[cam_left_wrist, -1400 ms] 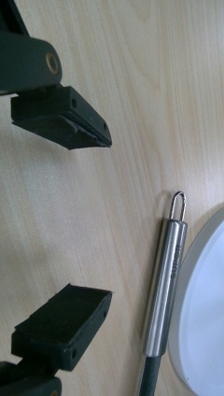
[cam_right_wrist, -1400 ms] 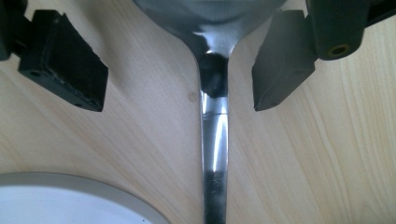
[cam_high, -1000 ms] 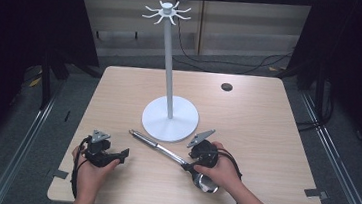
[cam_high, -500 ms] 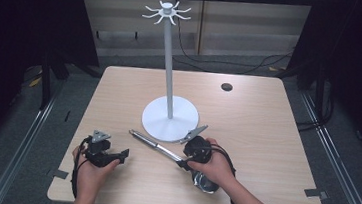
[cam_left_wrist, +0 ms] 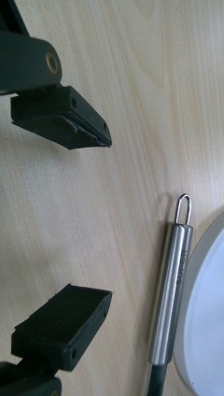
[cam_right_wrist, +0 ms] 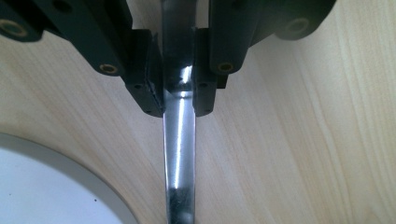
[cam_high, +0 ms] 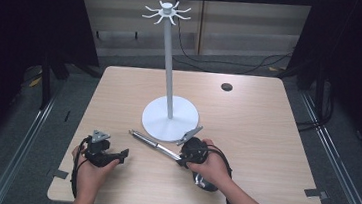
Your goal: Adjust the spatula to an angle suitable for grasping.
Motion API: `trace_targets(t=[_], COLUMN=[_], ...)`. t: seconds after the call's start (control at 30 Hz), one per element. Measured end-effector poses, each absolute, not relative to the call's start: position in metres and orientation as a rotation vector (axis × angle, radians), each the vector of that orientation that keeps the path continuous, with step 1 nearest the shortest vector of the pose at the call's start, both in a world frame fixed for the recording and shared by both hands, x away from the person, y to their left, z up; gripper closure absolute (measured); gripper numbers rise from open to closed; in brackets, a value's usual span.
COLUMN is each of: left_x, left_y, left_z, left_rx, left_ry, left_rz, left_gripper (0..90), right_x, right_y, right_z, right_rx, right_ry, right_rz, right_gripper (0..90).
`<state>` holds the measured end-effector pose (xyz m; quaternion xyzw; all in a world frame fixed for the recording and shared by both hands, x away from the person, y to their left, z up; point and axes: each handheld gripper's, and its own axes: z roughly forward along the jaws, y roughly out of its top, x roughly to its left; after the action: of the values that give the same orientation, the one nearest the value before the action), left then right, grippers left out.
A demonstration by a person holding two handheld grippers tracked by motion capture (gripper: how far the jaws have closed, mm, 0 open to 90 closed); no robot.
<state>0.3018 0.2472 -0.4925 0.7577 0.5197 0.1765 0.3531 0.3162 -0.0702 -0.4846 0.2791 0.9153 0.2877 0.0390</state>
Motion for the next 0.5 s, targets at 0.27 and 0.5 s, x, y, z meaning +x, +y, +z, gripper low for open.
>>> trace_targets(t=[0.27, 0.5], left_x=[0.303, 0.302], left_y=[0.246, 0.239], left_z=[-0.494, -0.492], left_rx=[1.963, 1.950], left_ry=[1.343, 1.311], left_rz=[0.446, 0.409], left_gripper=[21.2, 20.7], right_x=[0.314, 0.309], right_y=[-0.084, -0.095], right_z=[-0.477, -0.464], right_rx=[0.854, 0.832], right_ry=[2.761, 2.693], right_rz=[0.960, 1.090], right_gripper=[75.2, 75.2])
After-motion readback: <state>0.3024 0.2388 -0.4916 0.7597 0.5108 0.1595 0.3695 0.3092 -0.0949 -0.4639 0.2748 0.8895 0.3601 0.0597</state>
